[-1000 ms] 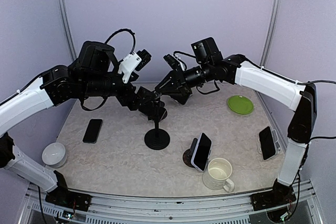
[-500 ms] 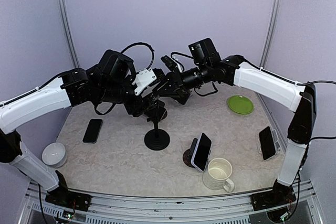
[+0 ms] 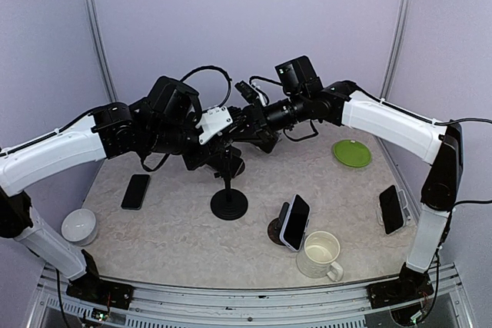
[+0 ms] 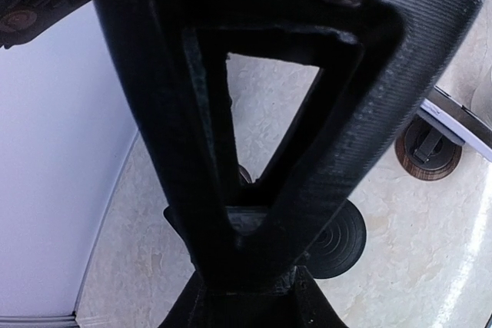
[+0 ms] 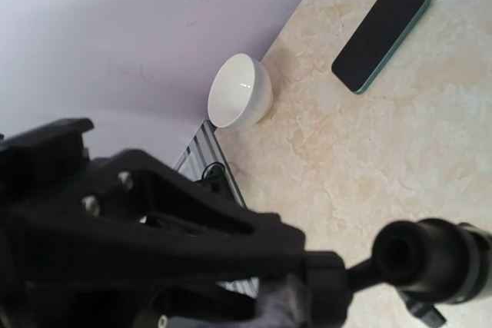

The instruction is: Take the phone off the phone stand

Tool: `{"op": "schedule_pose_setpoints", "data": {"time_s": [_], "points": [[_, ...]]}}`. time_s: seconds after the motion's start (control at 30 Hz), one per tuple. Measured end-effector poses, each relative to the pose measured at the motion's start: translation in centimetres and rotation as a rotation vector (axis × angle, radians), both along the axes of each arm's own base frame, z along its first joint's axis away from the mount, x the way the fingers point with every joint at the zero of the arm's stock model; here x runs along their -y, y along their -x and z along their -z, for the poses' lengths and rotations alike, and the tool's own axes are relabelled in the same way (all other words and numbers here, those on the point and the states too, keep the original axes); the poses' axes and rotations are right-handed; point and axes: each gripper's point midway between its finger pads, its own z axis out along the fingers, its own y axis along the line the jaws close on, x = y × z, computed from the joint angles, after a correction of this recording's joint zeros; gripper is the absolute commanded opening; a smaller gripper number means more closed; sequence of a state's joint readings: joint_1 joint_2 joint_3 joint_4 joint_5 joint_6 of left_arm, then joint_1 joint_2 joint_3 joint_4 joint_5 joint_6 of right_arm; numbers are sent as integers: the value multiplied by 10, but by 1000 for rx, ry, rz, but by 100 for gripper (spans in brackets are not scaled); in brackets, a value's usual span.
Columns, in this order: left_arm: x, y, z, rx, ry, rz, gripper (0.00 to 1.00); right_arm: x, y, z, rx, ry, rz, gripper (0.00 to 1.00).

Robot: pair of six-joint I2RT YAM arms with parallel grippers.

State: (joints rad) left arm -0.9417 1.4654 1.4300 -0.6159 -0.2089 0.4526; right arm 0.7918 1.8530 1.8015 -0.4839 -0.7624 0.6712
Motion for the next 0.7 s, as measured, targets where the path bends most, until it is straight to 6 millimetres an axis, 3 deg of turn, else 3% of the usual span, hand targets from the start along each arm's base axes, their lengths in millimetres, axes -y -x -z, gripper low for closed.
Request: {"op": "schedule_pose_setpoints", "data": {"time_s": [0.2,0.4,0.5,0.7], "points": [[-1,1,-2,7,-1,-1,20,0,0,-1,1,-3,-2,33],[-11,6,-3,5,2,-26,15,-1,4,-7,11,-20,-27,55],[-18,8,-5,4,4,-49,12,1,0,-9,23,-24,-24,61],[-41,12,-11,19,6,-117,9,10,-13,-11,37,-27,3,62]]}}
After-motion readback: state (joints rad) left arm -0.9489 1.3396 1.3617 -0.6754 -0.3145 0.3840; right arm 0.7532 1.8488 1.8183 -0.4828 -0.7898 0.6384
